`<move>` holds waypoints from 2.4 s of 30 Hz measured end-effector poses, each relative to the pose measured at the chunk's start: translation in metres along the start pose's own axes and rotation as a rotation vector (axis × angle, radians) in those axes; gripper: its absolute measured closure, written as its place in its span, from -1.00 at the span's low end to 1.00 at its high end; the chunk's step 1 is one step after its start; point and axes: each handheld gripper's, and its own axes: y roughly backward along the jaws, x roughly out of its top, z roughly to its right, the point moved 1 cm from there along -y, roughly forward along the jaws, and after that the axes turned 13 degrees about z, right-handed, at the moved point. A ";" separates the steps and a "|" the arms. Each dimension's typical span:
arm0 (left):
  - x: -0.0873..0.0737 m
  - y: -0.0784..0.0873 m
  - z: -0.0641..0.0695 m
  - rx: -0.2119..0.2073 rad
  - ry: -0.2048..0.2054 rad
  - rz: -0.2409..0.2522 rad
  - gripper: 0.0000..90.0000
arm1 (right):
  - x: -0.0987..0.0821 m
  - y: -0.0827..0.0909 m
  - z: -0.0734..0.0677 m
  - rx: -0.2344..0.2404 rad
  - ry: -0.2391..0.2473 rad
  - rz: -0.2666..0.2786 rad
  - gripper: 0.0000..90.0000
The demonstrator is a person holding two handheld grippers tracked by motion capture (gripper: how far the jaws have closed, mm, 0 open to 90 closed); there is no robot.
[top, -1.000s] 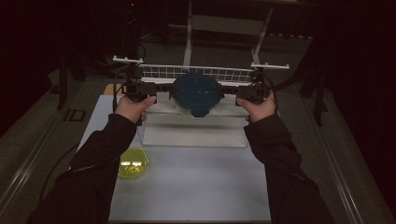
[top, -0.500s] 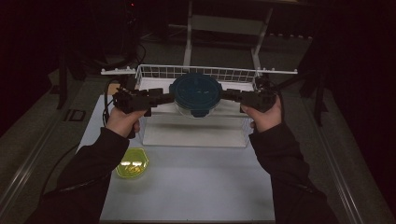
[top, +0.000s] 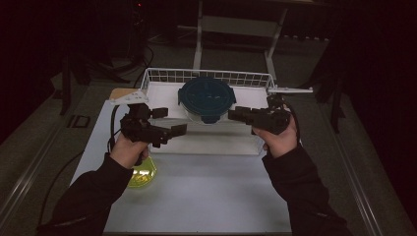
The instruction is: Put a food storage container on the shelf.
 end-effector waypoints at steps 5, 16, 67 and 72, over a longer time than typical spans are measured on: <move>-0.010 0.005 0.005 0.002 -0.033 0.011 -1.00 | -0.008 0.002 -0.006 0.015 0.003 -0.006 0.20; -0.038 0.011 0.016 0.012 -0.081 -0.011 -1.00 | -0.024 -0.006 -0.024 0.053 0.033 -0.048 0.94; -0.060 0.021 0.010 0.011 -0.112 -0.002 -1.00 | -0.030 -0.041 -0.028 0.084 0.070 -0.038 0.30; -0.059 0.027 0.007 -0.009 -0.101 -0.015 -1.00 | -0.035 -0.029 -0.033 0.114 0.097 0.019 -0.30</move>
